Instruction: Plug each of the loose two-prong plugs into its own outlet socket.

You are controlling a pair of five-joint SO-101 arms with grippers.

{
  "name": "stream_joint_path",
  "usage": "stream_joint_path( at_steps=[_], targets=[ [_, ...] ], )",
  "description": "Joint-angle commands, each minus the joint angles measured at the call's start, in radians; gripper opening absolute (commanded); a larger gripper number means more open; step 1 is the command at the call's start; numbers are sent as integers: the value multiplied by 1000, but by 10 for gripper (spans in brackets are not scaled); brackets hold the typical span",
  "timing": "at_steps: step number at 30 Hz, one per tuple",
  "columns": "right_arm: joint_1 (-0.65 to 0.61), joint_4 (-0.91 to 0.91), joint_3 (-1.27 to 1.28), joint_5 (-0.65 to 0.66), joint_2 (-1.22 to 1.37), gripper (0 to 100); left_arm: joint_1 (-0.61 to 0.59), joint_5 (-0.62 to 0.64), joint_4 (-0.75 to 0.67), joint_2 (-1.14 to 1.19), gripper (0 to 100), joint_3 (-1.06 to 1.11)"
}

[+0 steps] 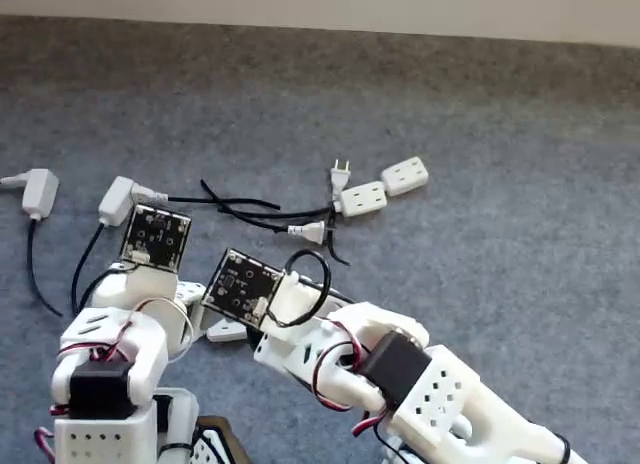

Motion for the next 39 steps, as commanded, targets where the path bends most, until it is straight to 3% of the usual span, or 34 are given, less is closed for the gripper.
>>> stream_joint_path(
  at_steps=[1,14,23,27,31,34,39],
  targets=[
    [53,-2,-33,-9,-28,5,27,0,14,19,401,1],
    [58,56,-104,-8,-27,5,101,-12,14,117,397,-12],
    [58,154,-76,98,-25,5,-130,-14,35,214,397,-306],
    [58,200,-82,186,-4,5,-188,-14,104,530,397,-553],
    [124,226,-194,264,162,5,-283,-14,238,944,397,-952],
    [200,260,-378,265,386,5,-374,-15,368,1251,397,-1310],
    [206,424,-748,325,704,5,-532,-55,482,1658,397,-1844]
  ],
)
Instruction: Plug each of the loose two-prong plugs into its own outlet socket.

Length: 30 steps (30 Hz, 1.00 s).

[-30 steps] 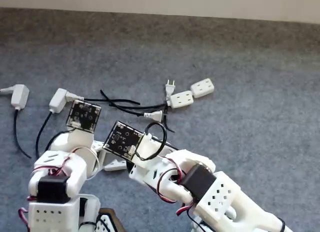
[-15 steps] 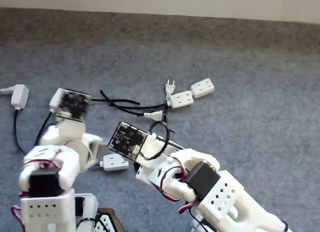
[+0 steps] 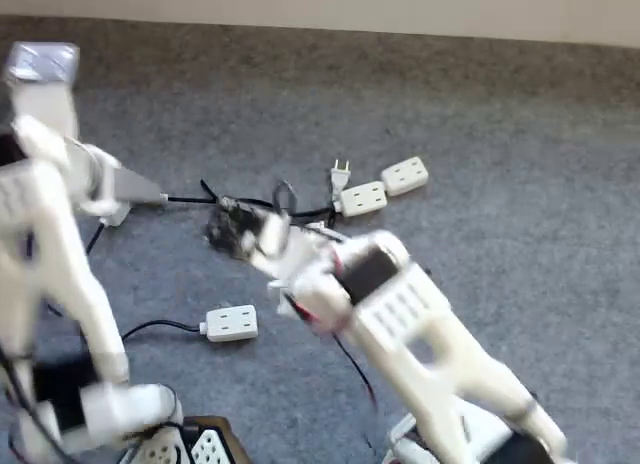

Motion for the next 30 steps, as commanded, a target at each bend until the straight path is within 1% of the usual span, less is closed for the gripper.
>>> stream_joint_path(
  at_steps=[1,2,4,7,9,11,13,16,20,22,23,24,25,27,28,29,30],
  targets=[
    [1,88,-306,106,174,5,-142,-32,64,367,397,-541],
    [-22,111,-354,175,194,5,-165,-49,66,423,397,-584],
    [-70,154,-378,358,216,5,-199,-107,66,516,397,-624],
    [-148,166,-383,505,252,5,-257,-160,66,622,397,-633],
    [-165,165,-384,585,291,5,-286,-207,64,671,397,-634],
    [-166,142,-384,631,344,5,-305,-249,64,699,397,-634],
    [-168,110,-384,649,406,5,-314,-279,57,710,397,-634],
    [-168,70,-394,657,472,5,-317,-288,38,711,397,-634],
    [-162,87,-441,674,486,5,-315,-288,38,717,397,-630],
    [-147,105,-467,624,486,5,-311,-288,40,719,397,-627],
    [-134,104,-490,552,486,5,-309,-288,43,719,397,-627],
    [-117,102,-516,448,486,5,-308,-288,46,719,397,-627],
    [-101,101,-544,315,486,5,-298,-287,46,717,397,-627],
    [-64,101,-593,12,484,5,-277,-282,48,714,397,-624],
    [-38,101,-615,-115,479,5,-262,-281,54,713,397,-616],
    [-8,96,-622,-213,469,5,-243,-281,54,711,396,-598],
    [28,85,-610,-284,450,6,-223,-273,54,710,396,-573]
  ],
)
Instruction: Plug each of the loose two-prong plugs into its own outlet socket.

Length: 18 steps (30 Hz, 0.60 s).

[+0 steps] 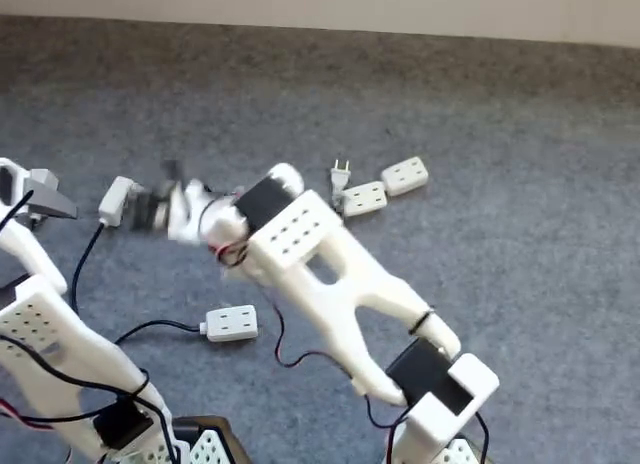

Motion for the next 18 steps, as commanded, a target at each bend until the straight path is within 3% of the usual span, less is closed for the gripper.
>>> stream_joint_path(
  at_steps=[1,6,9,13,18],
  targets=[
    [120,-47,-28,-425,-77,6,94,31,9,-16,396,41],
    [205,-217,292,-574,-262,6,193,58,9,-90,396,159],
    [209,-170,506,-571,-343,6,211,58,6,-177,396,243],
    [189,-68,680,-442,-380,6,211,58,6,-260,396,315],
    [188,-137,791,-354,-380,20,193,57,5,-294,396,367]
  ],
)
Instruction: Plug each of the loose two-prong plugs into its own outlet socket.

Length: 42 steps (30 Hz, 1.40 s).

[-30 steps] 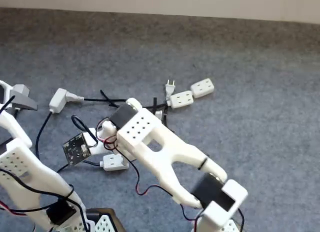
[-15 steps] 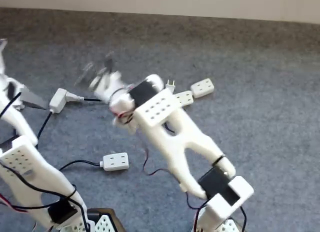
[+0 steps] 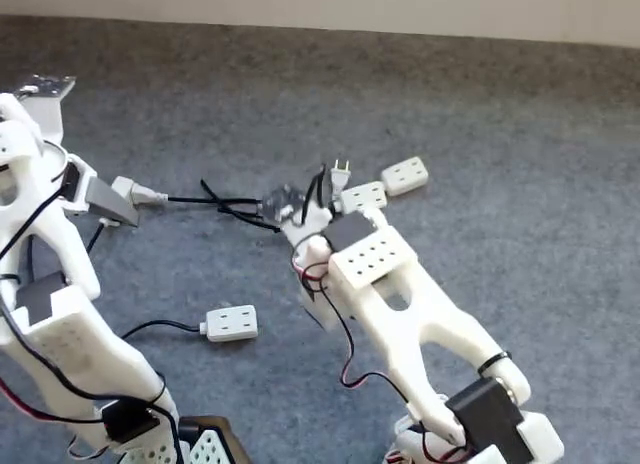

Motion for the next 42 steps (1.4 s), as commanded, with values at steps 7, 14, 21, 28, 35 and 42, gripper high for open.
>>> stream_joint_path(
  at_steps=[7,14,21,28,35,42],
  targets=[
    [-7,-125,127,155,-70,272,-67,0,-41,-93,396,18],
    [-5,-142,134,163,-266,164,-90,-35,-84,-84,396,22],
    [-5,-117,403,296,-285,164,-108,-35,-149,-82,396,22],
    [-7,-171,446,272,-285,164,-122,-77,-153,-82,396,24],
    [-61,-173,440,167,-285,164,-242,-86,-344,-62,396,51],
    [-79,-269,476,100,-272,164,-294,-84,-597,122,396,107]
  ],
)
